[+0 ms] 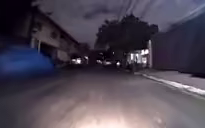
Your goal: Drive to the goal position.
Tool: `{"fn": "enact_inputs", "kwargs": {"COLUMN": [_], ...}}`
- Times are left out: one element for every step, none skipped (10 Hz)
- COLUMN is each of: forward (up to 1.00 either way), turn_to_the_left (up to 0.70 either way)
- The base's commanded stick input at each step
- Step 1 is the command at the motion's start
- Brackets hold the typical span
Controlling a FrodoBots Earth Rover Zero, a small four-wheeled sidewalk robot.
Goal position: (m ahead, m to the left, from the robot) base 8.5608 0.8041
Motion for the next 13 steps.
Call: {"fn": "enact_inputs", "kwargs": {"forward": [1.00,1.00,1.00,1.00,1.00,1.00,1.00,1.00,1.00,1.00,1.00,1.00,1.00], "turn_to_the_left": [0.00,0.00,0.00,0.00,0.00,0.00,0.00,0.00,0.00,0.00,0.00,0.00,0.00]}}
